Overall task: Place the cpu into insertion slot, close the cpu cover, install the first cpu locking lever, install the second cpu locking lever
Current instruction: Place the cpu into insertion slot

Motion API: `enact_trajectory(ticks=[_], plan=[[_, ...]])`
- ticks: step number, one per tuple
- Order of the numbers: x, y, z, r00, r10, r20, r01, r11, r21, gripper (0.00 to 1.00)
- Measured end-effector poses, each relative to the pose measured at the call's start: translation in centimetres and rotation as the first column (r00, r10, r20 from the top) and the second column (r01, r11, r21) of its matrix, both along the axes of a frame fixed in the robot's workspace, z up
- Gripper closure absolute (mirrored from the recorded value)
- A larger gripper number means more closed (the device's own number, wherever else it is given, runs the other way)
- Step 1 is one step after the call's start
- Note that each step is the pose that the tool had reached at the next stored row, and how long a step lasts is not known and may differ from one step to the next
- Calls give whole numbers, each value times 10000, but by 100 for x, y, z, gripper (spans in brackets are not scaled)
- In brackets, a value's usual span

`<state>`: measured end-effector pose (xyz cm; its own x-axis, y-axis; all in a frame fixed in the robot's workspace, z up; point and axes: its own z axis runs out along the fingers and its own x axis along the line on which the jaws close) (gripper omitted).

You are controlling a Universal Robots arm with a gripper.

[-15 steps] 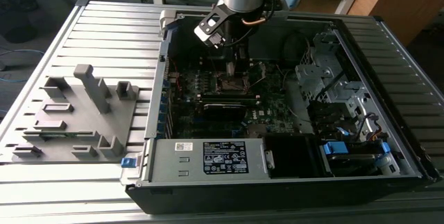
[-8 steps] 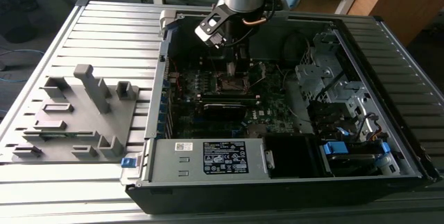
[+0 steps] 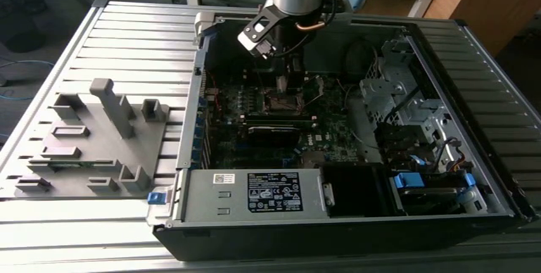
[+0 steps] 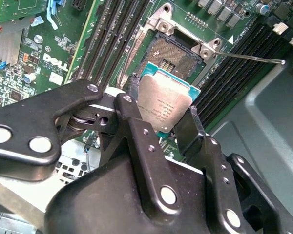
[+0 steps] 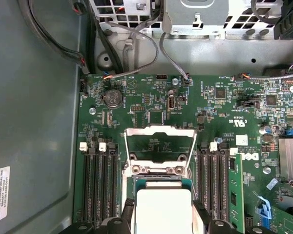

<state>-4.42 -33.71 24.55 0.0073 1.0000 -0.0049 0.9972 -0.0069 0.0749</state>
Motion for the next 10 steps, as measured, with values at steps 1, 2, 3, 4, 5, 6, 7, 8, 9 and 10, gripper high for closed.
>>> enact_trajectory(ticks=[1,2,3,4,5,6,7,8,9,10], plan=[[0,0,0,10000,41,-1,-41,10000,-1,46],[0,0,0,10000,67,0,-67,10000,0,46],[0,0,0,10000,73,0,-73,10000,1,46],[0,0,0,10000,73,0,-73,10000,1,46],[0,0,0,10000,74,0,-74,10000,0,46],[0,0,0,10000,74,0,-74,10000,0,46],[0,0,0,10000,74,0,-74,10000,0,46],[0,0,0,10000,74,0,-74,10000,0,46],[0,-1,0,10000,74,0,-74,10000,0,46],[0,-1,0,10000,74,0,-74,10000,1,46]])
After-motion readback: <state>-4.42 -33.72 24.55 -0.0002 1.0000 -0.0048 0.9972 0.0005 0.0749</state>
